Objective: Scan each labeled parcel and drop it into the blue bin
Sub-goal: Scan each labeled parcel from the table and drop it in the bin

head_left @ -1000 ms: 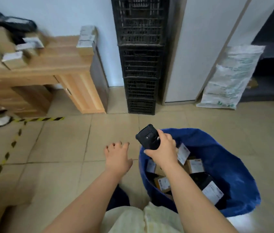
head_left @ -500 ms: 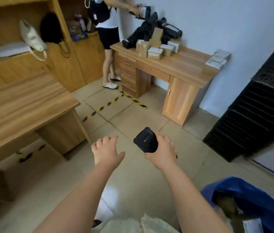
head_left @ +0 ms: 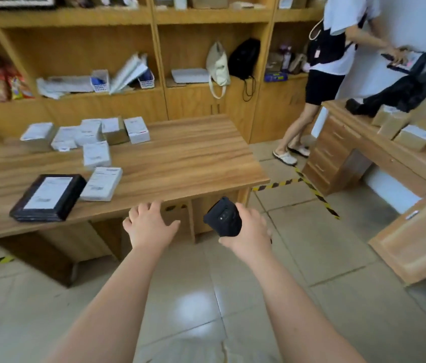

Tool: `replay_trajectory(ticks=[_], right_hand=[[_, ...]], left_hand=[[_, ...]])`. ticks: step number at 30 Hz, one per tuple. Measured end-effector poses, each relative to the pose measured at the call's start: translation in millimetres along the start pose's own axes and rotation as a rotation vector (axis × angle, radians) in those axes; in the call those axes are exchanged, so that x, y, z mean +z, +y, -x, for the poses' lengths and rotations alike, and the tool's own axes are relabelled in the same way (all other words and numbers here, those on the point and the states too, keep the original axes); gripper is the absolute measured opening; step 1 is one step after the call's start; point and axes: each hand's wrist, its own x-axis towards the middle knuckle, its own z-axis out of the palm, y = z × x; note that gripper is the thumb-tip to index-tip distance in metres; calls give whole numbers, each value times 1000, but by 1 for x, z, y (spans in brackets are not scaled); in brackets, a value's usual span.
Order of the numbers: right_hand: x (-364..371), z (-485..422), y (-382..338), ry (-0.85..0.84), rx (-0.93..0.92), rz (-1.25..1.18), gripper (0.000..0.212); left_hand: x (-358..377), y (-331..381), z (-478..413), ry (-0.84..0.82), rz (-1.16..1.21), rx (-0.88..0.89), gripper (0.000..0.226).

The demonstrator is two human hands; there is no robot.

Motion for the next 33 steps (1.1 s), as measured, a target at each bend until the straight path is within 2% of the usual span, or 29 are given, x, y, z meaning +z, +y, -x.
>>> replay_trajectory(ticks=[10,20,25,33], right_hand=[[95,-69,-125,-178,-213,69,88],[170,-171,-197,-316,-351,105,95],[211,-258,-229,-388,-368,121,91],[265,-382,-266,-514,-316,205,96]], left_hand=[[-19,-129,-48,39,51,-342,78],[-9,-179,-134,53,110,-552,81],[17,-195,-221,-70,118,-645,93],[73,-206,-347,-319,132,-678,107]])
